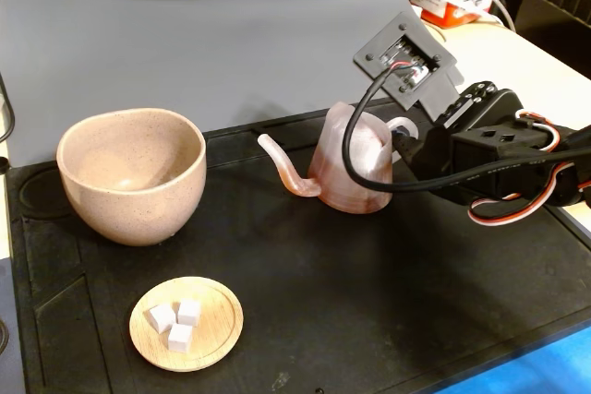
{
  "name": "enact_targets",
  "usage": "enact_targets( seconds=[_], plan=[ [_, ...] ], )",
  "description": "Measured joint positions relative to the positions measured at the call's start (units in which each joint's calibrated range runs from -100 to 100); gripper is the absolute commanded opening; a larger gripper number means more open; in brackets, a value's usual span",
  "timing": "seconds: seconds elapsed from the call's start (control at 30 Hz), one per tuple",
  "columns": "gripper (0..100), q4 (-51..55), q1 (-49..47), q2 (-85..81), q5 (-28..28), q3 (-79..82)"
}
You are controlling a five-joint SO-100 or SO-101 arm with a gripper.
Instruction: Pick up a kettle and pour liquid into a cup.
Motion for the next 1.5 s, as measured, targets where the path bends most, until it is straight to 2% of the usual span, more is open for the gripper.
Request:
enact_targets(
  seconds=[0.07, 0.13, 0.8, 0.87, 0.97, 1.03, 1.13, 1.5],
  plan=[
    [5, 0.0, 0.0, 0.0, 2.3, 0.0],
    [1, 0.0, 0.0, 0.0, 2.3, 0.0],
    [1, 0.6, -0.4, -4.1, 2.1, 0.2],
    [1, 7.4, -1.4, -9.5, 1.0, 0.2],
    [1, 8.5, -1.4, -13.6, 1.0, 0.2],
    [1, 14.4, -1.4, -16.3, 1.0, -1.4],
    [1, 18.0, -2.6, -16.4, 1.0, -5.5],
    [1, 18.1, -5.4, -16.5, 1.0, -10.3]
  ],
)
